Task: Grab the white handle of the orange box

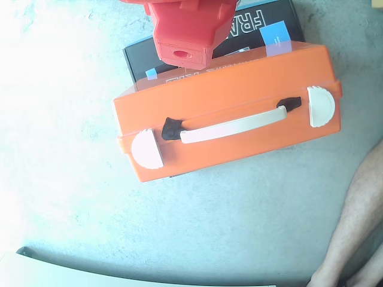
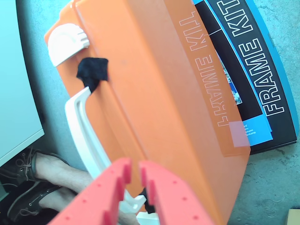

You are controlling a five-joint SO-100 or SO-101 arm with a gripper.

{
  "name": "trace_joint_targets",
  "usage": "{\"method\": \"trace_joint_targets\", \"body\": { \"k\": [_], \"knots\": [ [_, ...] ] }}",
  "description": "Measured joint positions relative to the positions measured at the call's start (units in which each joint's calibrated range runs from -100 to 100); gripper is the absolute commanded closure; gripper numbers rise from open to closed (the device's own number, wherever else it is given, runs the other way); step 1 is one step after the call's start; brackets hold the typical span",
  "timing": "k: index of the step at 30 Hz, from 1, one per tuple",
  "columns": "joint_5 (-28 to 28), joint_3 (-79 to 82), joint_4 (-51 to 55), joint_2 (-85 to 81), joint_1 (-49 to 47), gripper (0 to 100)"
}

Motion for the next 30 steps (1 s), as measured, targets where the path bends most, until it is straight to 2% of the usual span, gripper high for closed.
{"method": "trace_joint_targets", "body": {
  "k": [5,15,21,30],
  "knots": [
    [1.5,0.0,0.0,0.0,3.0,98],
    [1.8,0.0,0.0,0.0,3.1,97],
    [2.0,-0.6,0.3,0.0,9.1,84],
    [-3.1,-6.6,0.9,6.0,18.2,82]
  ]
}}
